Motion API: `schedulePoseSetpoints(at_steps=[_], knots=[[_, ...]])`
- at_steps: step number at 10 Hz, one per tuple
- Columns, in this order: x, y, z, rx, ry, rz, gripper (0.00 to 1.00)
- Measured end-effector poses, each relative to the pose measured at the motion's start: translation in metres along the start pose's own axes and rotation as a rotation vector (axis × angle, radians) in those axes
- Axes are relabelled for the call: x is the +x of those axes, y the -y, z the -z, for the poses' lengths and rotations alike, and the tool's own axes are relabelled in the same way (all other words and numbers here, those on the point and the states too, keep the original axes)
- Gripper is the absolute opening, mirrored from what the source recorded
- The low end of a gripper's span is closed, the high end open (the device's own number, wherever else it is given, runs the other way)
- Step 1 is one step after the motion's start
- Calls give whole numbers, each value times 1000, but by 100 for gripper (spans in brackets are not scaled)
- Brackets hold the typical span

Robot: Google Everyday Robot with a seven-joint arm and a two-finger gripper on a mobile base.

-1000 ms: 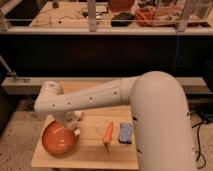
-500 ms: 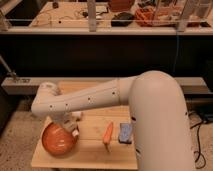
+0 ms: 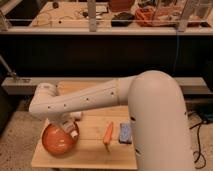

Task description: Place the bottle in the ceramic bowl

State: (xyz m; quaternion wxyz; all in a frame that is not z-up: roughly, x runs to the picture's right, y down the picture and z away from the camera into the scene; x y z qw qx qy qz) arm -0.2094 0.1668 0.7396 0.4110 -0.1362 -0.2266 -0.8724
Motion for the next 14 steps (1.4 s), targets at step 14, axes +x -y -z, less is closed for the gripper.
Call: schedulePoseSetpoints(at_steps=[14], knots=[[2, 15, 2, 20, 0, 70, 13]])
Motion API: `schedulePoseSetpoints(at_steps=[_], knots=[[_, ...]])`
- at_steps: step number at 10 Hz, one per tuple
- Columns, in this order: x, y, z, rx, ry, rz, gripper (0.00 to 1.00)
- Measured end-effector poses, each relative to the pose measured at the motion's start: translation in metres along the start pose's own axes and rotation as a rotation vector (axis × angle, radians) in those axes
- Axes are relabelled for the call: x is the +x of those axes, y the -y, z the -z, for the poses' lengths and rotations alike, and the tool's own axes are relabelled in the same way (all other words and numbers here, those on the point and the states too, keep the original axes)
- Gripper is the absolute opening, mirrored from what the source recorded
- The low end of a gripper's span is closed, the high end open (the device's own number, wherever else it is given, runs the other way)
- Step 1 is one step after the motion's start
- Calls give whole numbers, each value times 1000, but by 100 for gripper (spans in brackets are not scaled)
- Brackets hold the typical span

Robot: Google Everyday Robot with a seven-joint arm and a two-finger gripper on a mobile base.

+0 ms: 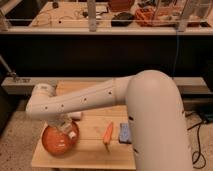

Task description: Place the bottle in the ceramic bowl

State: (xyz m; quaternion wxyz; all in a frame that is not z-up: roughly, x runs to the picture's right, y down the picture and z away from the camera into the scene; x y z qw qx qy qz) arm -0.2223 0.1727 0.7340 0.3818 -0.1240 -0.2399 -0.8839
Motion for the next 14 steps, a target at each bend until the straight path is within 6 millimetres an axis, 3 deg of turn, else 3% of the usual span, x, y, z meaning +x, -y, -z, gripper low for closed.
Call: schedulePoseSetpoints(at_steps=[14], knots=[[3, 11, -1, 17, 12, 55, 32]])
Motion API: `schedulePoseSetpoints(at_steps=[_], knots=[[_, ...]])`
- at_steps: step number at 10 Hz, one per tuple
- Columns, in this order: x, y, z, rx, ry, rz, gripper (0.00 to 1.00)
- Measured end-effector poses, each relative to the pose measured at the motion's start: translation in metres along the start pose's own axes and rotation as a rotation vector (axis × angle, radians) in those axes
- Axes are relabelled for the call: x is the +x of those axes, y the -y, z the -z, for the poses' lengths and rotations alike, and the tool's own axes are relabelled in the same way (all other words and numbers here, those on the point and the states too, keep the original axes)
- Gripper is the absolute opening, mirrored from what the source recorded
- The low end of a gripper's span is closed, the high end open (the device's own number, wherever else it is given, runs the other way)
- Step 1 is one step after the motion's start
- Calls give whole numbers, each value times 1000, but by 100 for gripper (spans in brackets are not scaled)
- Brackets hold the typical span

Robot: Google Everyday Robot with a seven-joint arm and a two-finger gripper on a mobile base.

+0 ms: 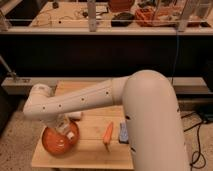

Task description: Place the bottle in the ceramic bowl

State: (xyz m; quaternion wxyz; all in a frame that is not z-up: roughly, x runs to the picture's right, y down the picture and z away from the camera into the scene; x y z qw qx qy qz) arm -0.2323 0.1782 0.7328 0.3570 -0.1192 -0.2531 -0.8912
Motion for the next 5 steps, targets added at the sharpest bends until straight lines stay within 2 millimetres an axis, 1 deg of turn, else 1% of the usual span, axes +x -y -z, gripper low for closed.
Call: schedulePoseSetpoints(at_steps=[2, 3, 4, 5], knots=[[0, 1, 0, 1, 1, 6, 32], [0, 1, 0, 2, 3, 11, 34], [0, 2, 0, 3, 4, 16, 40], [0, 3, -1, 3, 6, 20, 44]])
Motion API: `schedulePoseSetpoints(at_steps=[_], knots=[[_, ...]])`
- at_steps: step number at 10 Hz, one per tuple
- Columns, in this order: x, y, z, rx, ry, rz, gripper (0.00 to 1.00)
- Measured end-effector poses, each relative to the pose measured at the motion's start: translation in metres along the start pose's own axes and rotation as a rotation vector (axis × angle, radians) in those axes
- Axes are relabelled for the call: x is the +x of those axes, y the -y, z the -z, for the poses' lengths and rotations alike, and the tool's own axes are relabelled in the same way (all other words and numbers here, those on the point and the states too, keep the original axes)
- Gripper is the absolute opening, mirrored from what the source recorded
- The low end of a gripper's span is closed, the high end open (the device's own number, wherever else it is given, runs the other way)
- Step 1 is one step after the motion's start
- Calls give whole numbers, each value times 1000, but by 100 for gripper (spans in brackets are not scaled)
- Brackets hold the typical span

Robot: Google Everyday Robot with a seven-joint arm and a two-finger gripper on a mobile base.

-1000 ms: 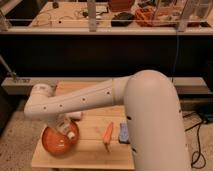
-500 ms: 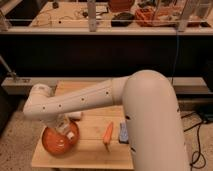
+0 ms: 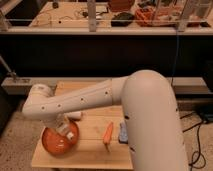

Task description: Place the bottle in the ceramic bowl

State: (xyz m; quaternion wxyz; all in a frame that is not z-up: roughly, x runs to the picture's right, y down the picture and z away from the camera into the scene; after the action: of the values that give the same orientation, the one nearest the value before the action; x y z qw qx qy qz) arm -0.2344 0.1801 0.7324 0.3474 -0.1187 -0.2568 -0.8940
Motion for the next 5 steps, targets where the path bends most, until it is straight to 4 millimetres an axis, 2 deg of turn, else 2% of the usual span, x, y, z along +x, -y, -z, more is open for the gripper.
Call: schedulePoseSetpoints(at_steps=[5], knots=[[0, 2, 0, 3, 5, 20, 45]])
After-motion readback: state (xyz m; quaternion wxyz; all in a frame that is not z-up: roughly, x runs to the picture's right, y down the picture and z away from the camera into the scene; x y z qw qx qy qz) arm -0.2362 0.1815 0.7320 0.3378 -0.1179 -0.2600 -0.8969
